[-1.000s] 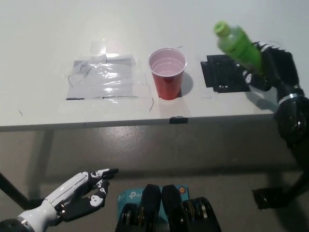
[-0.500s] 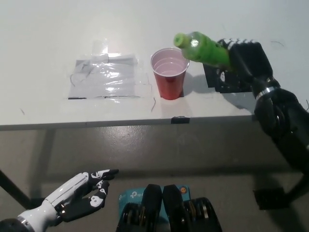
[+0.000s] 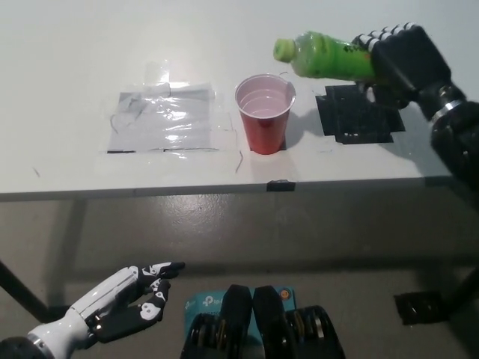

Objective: The robot uses its right hand to pick up a bottle kept in the middle of the desk and tilt it into a cup kept next to it to pour water out

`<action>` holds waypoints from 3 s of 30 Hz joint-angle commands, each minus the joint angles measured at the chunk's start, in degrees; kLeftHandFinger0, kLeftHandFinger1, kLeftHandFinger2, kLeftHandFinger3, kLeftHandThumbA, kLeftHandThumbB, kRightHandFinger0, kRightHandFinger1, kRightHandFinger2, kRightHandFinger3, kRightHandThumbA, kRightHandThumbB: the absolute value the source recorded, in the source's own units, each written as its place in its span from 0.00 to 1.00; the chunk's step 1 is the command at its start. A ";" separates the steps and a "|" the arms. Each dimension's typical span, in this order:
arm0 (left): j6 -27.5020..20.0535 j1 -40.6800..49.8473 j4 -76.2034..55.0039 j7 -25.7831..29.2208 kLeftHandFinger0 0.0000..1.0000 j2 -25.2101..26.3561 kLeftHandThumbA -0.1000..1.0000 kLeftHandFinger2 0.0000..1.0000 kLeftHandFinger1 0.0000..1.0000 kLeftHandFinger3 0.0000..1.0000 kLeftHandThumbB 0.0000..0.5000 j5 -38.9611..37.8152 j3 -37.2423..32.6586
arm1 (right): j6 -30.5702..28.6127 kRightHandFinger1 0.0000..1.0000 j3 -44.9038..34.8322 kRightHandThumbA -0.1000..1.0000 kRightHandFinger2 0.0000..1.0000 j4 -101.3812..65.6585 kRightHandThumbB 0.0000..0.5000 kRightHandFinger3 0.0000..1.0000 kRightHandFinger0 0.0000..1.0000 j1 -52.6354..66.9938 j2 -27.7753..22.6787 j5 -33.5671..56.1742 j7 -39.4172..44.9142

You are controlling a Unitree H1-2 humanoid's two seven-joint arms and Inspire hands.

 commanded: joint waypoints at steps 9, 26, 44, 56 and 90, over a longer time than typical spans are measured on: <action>1.01 -1.94 -1.43 -0.77 1.00 1.58 0.88 1.00 1.00 1.00 0.54 0.19 0.33 | -3.59 0.08 3.49 0.04 0.45 -1.99 0.38 0.29 0.00 -9.42 -3.06 -11.38 -5.31; 0.84 -1.92 -1.32 -1.04 1.00 1.71 0.87 1.00 1.00 1.00 0.54 0.17 0.28 | -8.69 0.00 8.15 0.05 0.25 0.84 0.43 0.28 0.00 -15.85 -5.25 -19.71 -11.33; 0.90 -1.64 -1.30 -1.11 1.00 1.60 0.88 1.00 1.00 1.00 0.59 -0.19 0.38 | -7.12 0.02 2.72 0.12 0.21 -0.96 0.37 0.32 0.00 -11.59 -3.55 -15.54 -5.83; 0.20 0.49 -1.85 -0.63 1.00 0.86 0.88 1.00 1.00 1.00 0.55 0.08 0.12 | 2.68 0.00 -18.52 0.00 0.25 -6.76 0.09 0.28 0.00 0.58 8.64 4.05 9.07; -1.43 1.64 -2.00 -0.10 1.00 0.17 0.89 1.00 1.00 1.00 0.54 0.37 0.56 | -8.39 0.00 -47.04 0.00 0.01 6.40 0.06 0.17 0.00 7.83 18.70 33.25 11.42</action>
